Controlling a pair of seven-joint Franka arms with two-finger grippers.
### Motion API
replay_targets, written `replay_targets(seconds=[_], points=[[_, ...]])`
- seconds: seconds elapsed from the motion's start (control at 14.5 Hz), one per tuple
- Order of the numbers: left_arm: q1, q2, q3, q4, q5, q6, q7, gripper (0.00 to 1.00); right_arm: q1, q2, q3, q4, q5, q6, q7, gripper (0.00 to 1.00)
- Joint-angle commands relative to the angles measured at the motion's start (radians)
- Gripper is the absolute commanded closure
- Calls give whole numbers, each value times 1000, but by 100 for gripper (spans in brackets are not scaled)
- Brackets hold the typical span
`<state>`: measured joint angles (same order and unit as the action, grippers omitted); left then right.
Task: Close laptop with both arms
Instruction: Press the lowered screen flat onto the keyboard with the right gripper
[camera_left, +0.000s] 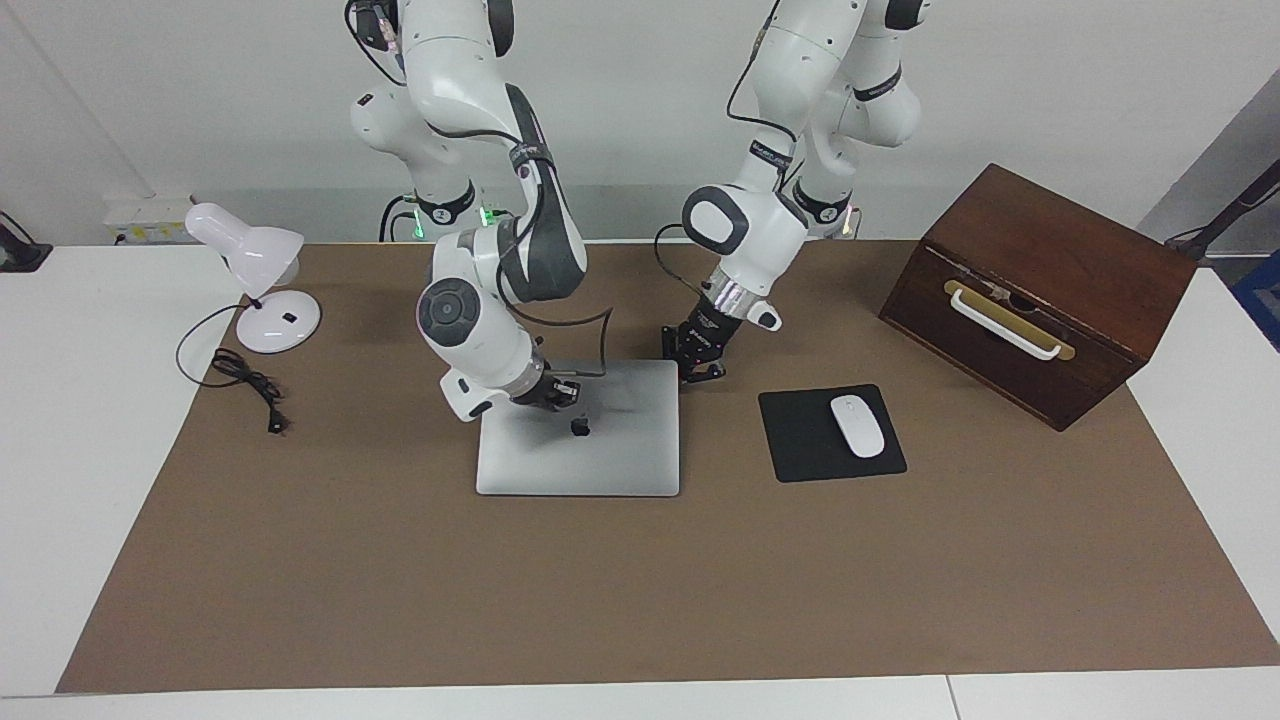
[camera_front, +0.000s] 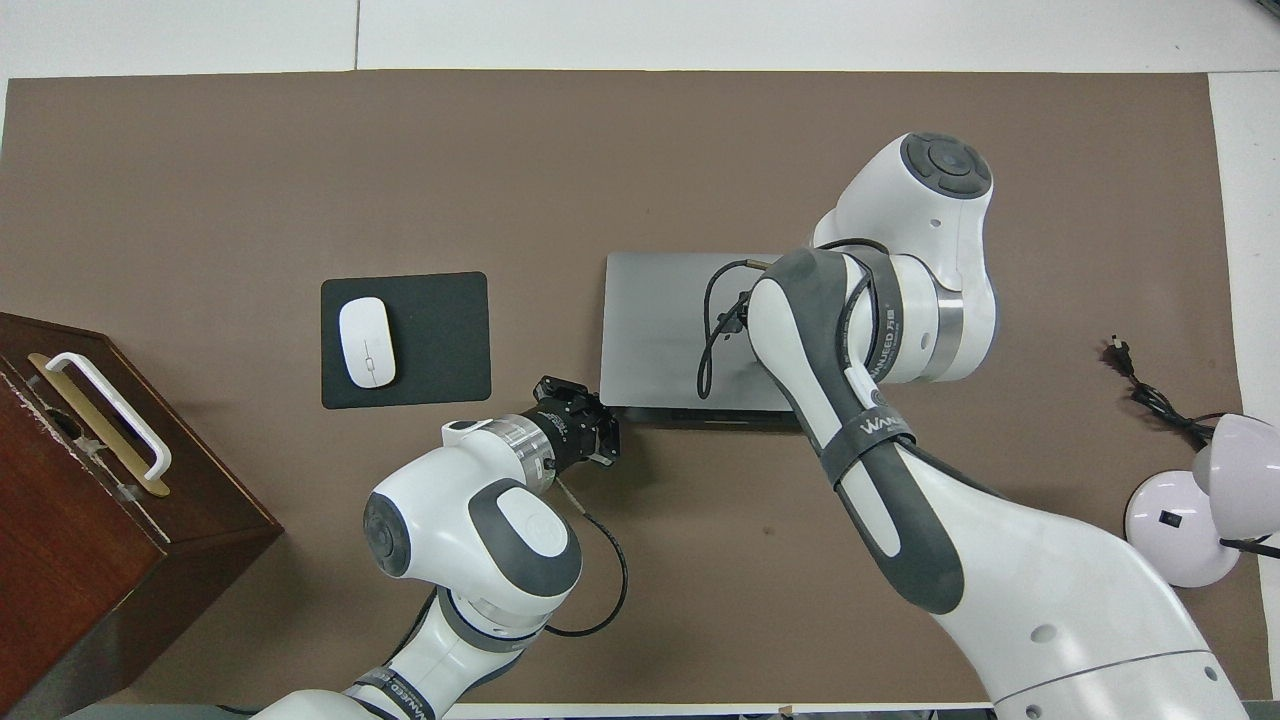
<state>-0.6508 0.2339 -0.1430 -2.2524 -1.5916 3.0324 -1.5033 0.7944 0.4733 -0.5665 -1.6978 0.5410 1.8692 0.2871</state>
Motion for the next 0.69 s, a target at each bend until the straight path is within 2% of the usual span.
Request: replay_targets(seconds=[0.0,0.62], points=[[-39,4,6,-67,-28,6,14,100,9,-30,0,-51,24,39,0,100],[-39,5,6,-67,-28,6,14,100,16,-28,2,-74,25,73,0,100]])
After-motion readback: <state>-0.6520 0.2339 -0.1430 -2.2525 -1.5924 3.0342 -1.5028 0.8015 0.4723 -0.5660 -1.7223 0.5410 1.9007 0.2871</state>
